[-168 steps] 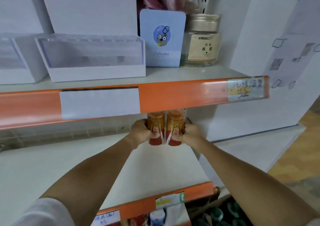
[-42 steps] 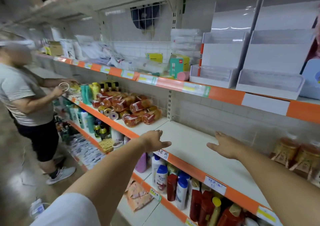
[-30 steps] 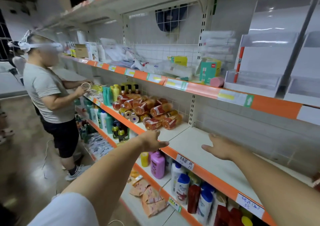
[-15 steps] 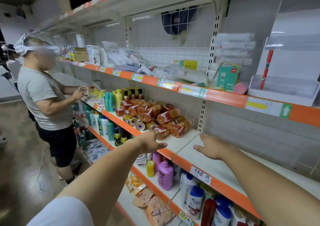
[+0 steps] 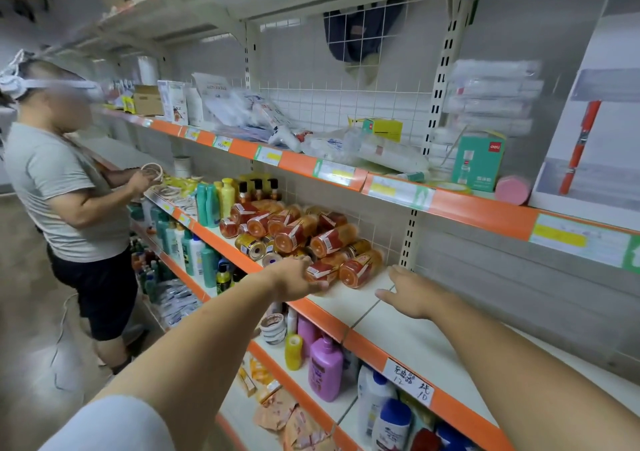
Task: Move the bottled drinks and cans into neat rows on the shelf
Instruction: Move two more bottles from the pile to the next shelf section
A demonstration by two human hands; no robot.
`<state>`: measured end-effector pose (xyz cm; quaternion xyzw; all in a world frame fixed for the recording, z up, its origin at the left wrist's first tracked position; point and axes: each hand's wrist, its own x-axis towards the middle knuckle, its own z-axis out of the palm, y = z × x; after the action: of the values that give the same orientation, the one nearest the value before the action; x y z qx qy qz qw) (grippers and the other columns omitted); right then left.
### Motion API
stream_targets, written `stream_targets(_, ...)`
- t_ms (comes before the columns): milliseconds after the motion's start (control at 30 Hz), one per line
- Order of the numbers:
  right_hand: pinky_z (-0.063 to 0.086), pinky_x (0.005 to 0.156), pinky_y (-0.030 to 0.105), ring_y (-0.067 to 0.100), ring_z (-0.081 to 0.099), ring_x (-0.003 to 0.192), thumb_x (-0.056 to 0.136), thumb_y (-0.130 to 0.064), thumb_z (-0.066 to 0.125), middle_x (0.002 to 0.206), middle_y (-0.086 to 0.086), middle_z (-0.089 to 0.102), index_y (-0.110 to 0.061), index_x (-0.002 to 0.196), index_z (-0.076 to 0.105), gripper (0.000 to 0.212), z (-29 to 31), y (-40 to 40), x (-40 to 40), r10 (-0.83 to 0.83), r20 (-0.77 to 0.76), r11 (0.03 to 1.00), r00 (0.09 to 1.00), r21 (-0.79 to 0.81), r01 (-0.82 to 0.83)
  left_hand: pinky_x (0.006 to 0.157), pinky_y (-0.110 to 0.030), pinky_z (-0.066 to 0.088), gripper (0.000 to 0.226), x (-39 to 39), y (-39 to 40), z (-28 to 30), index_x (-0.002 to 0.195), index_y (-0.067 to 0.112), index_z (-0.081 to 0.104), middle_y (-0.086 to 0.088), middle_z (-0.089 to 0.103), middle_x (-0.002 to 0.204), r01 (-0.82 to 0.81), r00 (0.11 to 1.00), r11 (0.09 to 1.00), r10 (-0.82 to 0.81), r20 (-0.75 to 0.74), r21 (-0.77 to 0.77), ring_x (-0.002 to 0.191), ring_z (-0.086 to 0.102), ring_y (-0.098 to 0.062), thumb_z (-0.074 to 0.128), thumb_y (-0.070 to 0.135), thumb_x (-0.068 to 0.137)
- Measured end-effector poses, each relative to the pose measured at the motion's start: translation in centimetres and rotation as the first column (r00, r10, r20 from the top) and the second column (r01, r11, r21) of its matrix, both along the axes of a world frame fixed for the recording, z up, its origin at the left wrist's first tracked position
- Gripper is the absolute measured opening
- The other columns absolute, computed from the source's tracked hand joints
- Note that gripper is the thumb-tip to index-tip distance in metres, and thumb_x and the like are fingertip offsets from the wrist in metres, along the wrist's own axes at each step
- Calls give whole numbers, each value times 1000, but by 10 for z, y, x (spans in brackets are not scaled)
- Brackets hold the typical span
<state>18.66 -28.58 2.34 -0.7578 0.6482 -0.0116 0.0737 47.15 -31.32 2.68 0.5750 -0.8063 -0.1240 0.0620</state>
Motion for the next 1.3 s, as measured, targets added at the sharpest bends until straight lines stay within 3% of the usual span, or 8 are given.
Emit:
stream_targets(200,27,118,38,25,25,150,99,-58,41,166,6,17,-15,159,13,80,4,-50,-2,22,11,1000,1000,-18,-21,112,-40,39,86,-6,-50,2,155,10,33,-12,41,158,-10,1000,999,11,27,-33,140,43,-30,53,66,92)
stream_targets(367,40,110,41,24,48,132,96,-53,51,148,5,47,-24,149,36,62,9,-90,-3,32,113,999,993,-30,-29,116,-41,37,86,-14,-89,10,147,7,45,-10,32,163,-22,999,1000,22,38,-15,144,39,-30,52,71,90)
stream_targets(500,47,100,40,20,56,116,94,-53,52,130,-1,57,-30,133,49,45,7,-116,-7,49,173,999,984,-28,-45,119,-40,31,97,-21,-114,6,159,13,27,-5,21,167,-31,999,1000,31,44,-3,151,29,-29,51,74,88)
stream_targets(667,43,83,33,13,53,100,94,-48,52,117,-7,58,-36,125,50,33,-4,-137,-11,96,244,995,965,-49,-87,113,-41,37,99,-28,-143,-6,159,15,23,-6,28,165,-42,996,999,41,75,6,145,38,-30,49,76,86)
stream_targets(767,45,87,34,18,57,105,97,-43,54,120,-1,60,-30,129,50,35,-12,-150,-10,89,250,996,964,-34,-83,88,-31,41,86,-32,-152,-16,155,19,33,-4,54,146,17,999,1000,-17,47,10,122,56,-27,53,69,88)
stream_targets(933,48,98,38,19,58,111,96,-42,55,123,0,60,-28,134,48,40,-22,-166,-5,66,264,998,962,-17,-64,77,-28,40,71,-31,-170,-28,144,21,48,-2,56,142,24,998,999,-25,50,27,105,61,-22,56,65,89)
stream_targets(1067,50,95,39,20,59,106,96,-46,53,120,1,62,-27,129,51,38,-33,-177,0,-12,259,999,966,36,2,61,-24,40,66,-31,-181,-40,130,21,57,3,62,101,1,994,999,-5,107,40,87,61,-20,57,69,85)
stream_targets(1300,48,95,36,25,59,110,98,-50,49,132,5,58,-25,138,48,47,-57,-192,13,-195,309,980,931,97,173,66,-23,42,63,-38,-197,-62,120,24,63,9,54,83,34,983,999,-34,180,6,77,55,-18,60,72,78)
